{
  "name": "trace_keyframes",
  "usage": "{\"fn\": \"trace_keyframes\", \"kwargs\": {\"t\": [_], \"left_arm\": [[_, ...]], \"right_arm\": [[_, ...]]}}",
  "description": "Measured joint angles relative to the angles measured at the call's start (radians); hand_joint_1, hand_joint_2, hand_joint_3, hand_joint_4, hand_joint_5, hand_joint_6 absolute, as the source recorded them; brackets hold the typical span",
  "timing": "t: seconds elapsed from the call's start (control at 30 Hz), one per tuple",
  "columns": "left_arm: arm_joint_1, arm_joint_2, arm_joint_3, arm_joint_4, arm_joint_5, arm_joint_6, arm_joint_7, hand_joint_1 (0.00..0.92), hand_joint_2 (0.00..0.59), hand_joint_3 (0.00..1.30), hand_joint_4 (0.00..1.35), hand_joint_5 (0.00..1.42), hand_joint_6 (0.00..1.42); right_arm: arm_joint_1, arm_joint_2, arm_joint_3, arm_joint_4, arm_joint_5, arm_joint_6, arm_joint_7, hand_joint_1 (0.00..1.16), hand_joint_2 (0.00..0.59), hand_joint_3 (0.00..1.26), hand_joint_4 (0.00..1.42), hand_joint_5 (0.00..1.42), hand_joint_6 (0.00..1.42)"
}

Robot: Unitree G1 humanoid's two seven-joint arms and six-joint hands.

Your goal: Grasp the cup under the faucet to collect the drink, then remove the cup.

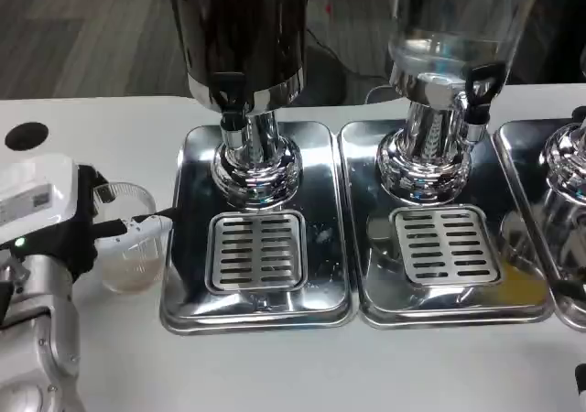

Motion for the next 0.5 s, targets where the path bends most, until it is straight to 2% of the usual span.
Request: {"fn": "trace_keyframes", "kwargs": {"t": [0.5], "left_arm": [[0.036, -0.001, 0.015, -0.083, -0.010, -0.040, 0.051, 0.323, 0.094, 0.59, 0.64, 0.89, 0.99]], "right_arm": [[-0.005, 0.000, 0.009, 0.005, 0.000, -0.001, 0.011, 0.45, 0.496, 0.14, 0.00, 0.00, 0.00]]}}
